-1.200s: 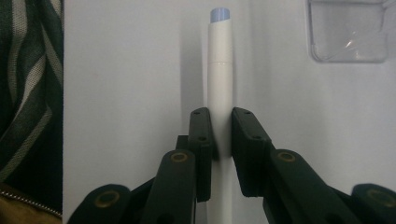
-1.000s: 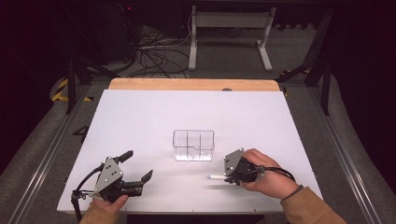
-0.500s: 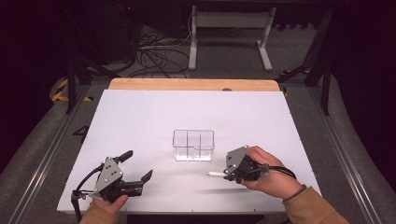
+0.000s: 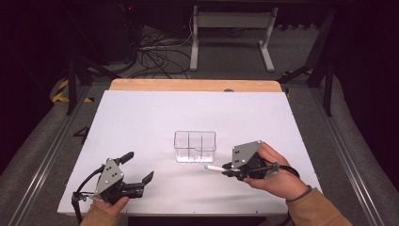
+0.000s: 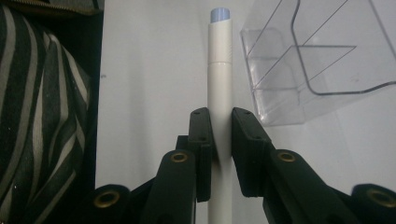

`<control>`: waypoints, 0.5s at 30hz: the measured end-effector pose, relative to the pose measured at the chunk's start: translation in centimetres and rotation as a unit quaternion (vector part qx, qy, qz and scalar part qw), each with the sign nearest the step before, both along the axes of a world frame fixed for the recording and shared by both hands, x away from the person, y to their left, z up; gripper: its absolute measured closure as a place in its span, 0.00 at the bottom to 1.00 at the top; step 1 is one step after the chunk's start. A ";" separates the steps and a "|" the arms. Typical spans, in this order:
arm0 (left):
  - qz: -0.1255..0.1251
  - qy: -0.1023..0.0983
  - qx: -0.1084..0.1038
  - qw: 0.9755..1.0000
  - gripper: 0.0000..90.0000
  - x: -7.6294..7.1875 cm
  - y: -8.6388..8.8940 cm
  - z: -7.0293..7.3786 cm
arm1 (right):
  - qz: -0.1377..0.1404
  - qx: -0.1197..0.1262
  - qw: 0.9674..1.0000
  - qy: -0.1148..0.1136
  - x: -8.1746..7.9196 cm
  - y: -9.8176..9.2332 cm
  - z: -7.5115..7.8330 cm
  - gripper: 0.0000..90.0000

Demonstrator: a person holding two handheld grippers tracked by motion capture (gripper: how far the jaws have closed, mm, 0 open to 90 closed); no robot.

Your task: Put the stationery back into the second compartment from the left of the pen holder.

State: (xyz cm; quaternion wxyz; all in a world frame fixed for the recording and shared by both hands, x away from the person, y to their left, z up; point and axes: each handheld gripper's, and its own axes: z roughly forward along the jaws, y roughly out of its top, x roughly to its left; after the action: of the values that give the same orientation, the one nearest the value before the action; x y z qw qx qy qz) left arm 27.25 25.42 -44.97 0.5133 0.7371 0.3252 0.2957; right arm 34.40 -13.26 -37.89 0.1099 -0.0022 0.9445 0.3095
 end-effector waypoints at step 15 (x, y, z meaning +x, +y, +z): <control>0.000 0.000 0.000 1.000 0.12 0.0 0.0 0.0 | -0.025 0.115 0.993 -0.007 -0.2 -0.1 2.3 0.88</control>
State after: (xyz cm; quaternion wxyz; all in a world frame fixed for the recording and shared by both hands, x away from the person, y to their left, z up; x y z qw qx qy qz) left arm 27.24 25.43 -44.97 0.5134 0.7373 0.3247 0.2957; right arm 34.22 -13.38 -35.58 0.1238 0.0320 0.9017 0.4131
